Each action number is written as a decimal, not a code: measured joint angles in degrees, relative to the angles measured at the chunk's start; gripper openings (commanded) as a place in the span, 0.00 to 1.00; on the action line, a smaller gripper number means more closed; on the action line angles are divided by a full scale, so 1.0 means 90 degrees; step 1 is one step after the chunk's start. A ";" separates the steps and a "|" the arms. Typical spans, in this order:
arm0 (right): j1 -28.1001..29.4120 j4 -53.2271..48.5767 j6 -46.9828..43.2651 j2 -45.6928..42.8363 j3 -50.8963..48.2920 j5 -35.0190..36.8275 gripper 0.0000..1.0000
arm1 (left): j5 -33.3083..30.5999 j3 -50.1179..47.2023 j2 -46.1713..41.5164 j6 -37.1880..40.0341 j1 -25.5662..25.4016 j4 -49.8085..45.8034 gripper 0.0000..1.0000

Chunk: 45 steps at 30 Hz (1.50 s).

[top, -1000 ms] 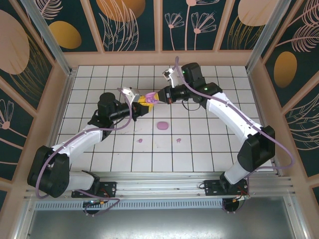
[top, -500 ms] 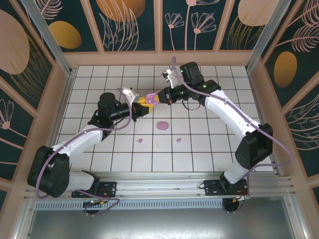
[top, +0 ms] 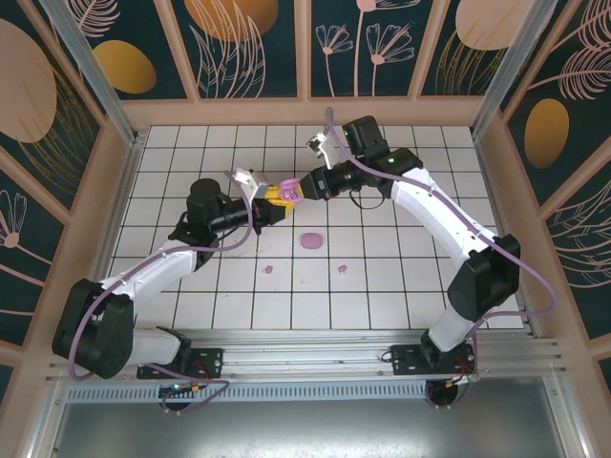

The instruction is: Insert the wireless bluetooth earbuds into the charging case

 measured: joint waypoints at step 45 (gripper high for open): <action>-0.0590 0.3262 0.3135 -0.1780 -0.2426 -0.0476 0.74 | 0.0345 -0.0114 0.0100 -0.0988 0.0000 0.1341 0.00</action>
